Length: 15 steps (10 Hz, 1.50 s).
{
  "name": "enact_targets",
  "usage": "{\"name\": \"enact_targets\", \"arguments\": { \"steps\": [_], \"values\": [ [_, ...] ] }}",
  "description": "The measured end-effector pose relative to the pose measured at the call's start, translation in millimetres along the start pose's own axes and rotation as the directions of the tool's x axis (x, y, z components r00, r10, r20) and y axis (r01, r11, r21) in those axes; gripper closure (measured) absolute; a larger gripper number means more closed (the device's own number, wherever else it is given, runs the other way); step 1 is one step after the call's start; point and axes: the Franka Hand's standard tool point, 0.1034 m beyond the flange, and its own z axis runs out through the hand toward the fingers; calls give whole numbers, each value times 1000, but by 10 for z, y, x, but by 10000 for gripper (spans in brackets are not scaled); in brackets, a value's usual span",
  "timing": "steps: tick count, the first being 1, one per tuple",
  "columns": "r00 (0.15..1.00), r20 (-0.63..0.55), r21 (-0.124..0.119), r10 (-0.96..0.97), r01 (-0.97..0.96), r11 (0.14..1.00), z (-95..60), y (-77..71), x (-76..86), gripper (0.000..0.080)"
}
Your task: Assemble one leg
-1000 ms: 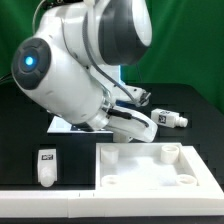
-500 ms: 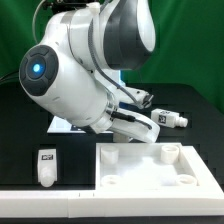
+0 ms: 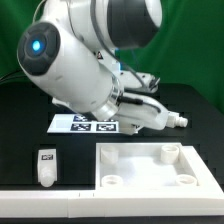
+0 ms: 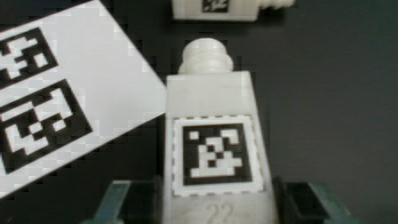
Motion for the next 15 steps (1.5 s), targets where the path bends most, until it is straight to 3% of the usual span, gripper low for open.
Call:
{"name": "enact_targets", "arguments": {
  "steps": [2, 4, 6, 8, 9, 11, 13, 14, 15],
  "values": [
    [999, -31, 13, -41, 42, 999, -369, -190, -27, 514],
    [992, -120, 24, -44, 47, 999, -367, -236, 81, 512],
    [959, -273, 18, -75, 83, 996, -530, -418, 53, 512],
    [919, -377, 26, -119, 139, 990, -993, -683, -5, 512],
    [883, -450, 16, -137, 162, 987, -1152, -770, -1, 512],
    [827, -548, 23, -127, 167, 986, -1083, -775, 45, 512],
    [737, -664, 23, -127, 190, 982, -1137, -852, 79, 512],
    [704, -696, 5, -142, 202, 979, -1192, -912, 107, 512],
    [636, -753, -31, -171, 225, 974, -1353, -997, 152, 512]
  ]
}}
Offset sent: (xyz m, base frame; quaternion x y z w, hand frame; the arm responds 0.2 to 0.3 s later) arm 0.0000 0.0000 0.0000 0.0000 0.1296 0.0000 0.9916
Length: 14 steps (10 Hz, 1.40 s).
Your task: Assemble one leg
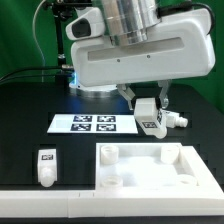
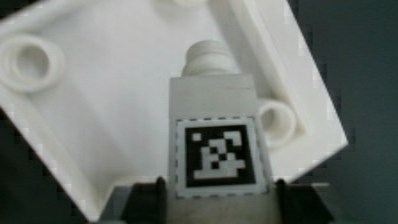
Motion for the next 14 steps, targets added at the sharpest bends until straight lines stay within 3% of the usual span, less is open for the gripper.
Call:
{"name": "enact_targets", "arguments": {
  "steps": [1, 2, 5, 6, 9, 13, 14],
  "values": [
    [996, -73, -9, -43, 42, 999, -60, -75, 118, 512],
    [992, -95, -26, -85, 83, 996, -73, -154, 124, 512],
    [947, -306, -1, -102, 106, 994, -49, -250, 190, 512],
    [929, -351, -4, -118, 124, 992, -24, -305, 171, 512],
    [873, -374, -104, -312, 295, 950, 101, -584, 102, 512],
    [855, -410, -99, -317, 303, 948, 140, -603, 77, 512],
    [837, -436, -101, -330, 319, 942, 225, -599, -11, 512]
  ]
}}
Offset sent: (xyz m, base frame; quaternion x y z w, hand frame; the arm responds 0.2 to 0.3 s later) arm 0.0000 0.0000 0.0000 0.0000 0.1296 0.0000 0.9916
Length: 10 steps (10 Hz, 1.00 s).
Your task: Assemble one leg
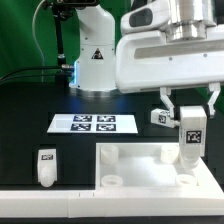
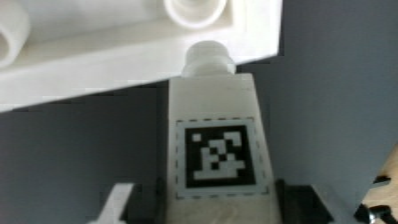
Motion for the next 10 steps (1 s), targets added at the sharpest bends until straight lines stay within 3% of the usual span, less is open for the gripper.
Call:
{"name": "enact_targets", "arguments": {
  "steps": [3, 8, 10],
  "values": [
    [999, -22, 6, -32, 33, 999, 101, -93, -249, 512],
    [997, -14, -14, -70, 69, 997, 193, 38, -261, 512],
    [997, -9, -15, -77, 77, 997, 247, 28, -318, 512]
  ]
}}
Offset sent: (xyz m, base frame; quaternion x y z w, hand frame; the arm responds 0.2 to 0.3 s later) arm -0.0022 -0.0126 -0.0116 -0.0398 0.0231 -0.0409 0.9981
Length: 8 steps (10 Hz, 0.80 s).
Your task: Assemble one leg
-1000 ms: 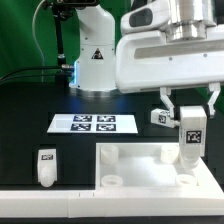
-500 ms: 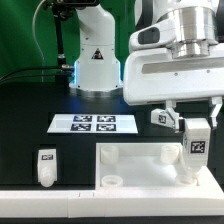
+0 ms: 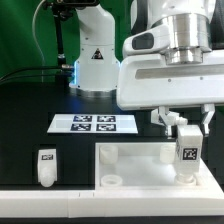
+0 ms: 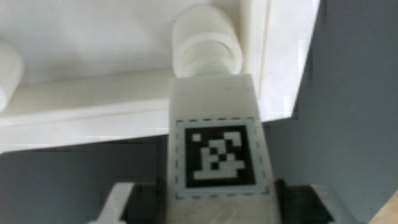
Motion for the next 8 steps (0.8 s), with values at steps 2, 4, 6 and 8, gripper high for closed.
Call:
{"name": "enact_targets", "arguments": {
  "steps": [2, 4, 6, 8],
  "values": [
    [1000, -6, -3, -3, 3, 1000, 67, 3, -57, 512],
    [999, -45, 0, -1, 1, 1000, 81, 2, -39, 512],
    [996, -77, -1, 33, -33, 999, 82, 9, -34, 512],
    [997, -69, -4, 34, -34, 999, 86, 17, -35, 434]
  ]
}}
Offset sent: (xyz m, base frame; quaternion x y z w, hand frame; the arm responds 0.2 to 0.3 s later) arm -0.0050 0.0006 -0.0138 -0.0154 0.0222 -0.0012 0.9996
